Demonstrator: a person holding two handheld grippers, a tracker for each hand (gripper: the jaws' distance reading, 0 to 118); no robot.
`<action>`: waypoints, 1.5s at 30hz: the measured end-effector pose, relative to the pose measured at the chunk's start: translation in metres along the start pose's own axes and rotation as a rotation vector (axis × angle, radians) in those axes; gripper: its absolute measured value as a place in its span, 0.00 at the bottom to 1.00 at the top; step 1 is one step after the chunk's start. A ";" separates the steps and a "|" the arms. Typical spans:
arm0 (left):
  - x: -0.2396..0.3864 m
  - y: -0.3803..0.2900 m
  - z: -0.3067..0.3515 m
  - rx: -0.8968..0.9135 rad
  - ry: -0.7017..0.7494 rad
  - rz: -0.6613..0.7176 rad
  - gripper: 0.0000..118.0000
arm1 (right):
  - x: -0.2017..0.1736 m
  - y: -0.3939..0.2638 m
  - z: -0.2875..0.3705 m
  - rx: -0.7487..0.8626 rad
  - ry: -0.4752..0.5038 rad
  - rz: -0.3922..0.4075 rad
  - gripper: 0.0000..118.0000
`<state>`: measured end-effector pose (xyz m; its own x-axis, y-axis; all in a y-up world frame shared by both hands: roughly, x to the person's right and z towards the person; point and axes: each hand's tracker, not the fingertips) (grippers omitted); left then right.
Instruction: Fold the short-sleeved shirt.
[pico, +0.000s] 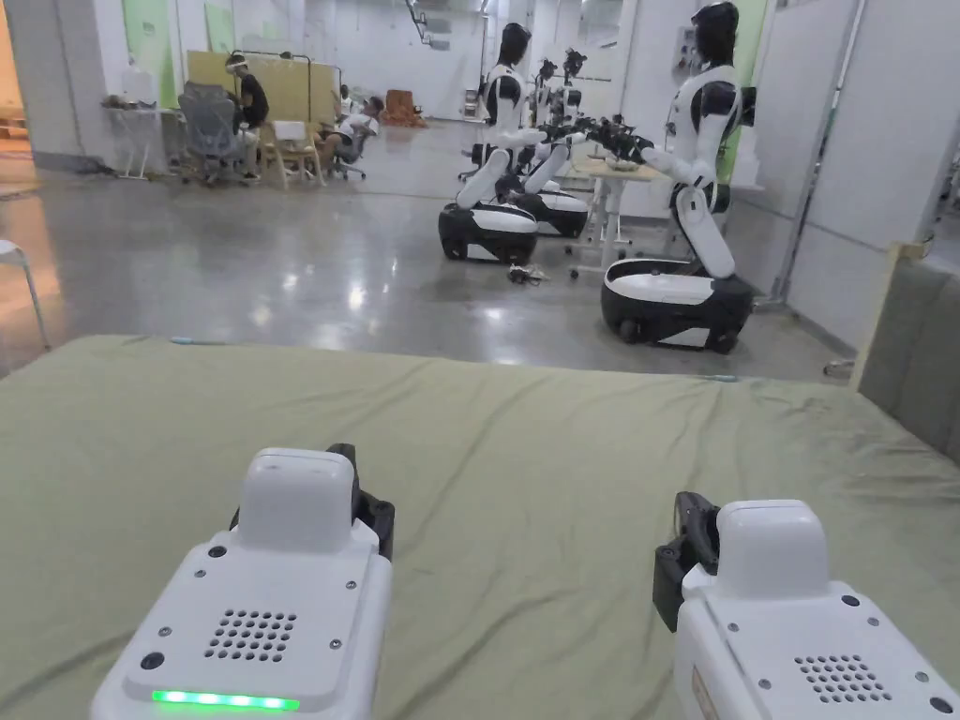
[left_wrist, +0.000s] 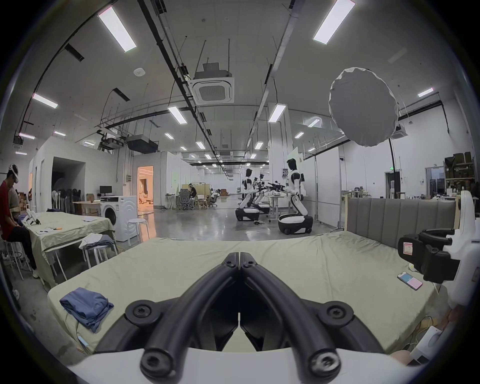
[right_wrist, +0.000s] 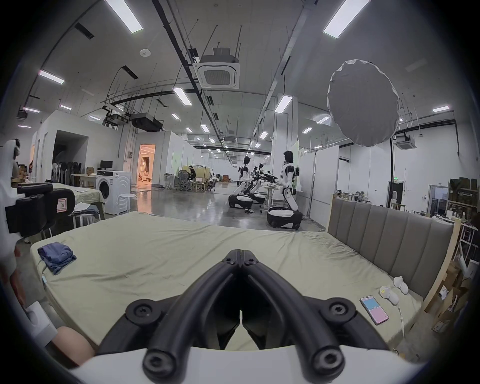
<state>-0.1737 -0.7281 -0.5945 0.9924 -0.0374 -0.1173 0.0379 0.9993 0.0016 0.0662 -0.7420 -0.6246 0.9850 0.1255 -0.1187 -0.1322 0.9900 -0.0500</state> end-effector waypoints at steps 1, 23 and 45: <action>0.001 0.000 0.000 -0.001 0.003 -0.006 0.00 | 0.000 0.000 0.000 -0.004 0.000 -0.004 0.00; -0.009 0.014 0.003 0.039 0.022 0.029 0.99 | 0.003 0.005 0.003 0.010 -0.029 -0.045 1.00; -0.017 0.029 0.009 0.058 -0.032 0.081 0.99 | -0.003 0.034 0.002 -0.056 0.038 -0.184 1.00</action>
<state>-0.1886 -0.6989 -0.5839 0.9957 0.0421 -0.0823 -0.0366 0.9971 0.0671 0.0594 -0.7084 -0.6244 0.9884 -0.0604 -0.1396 0.0423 0.9907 -0.1293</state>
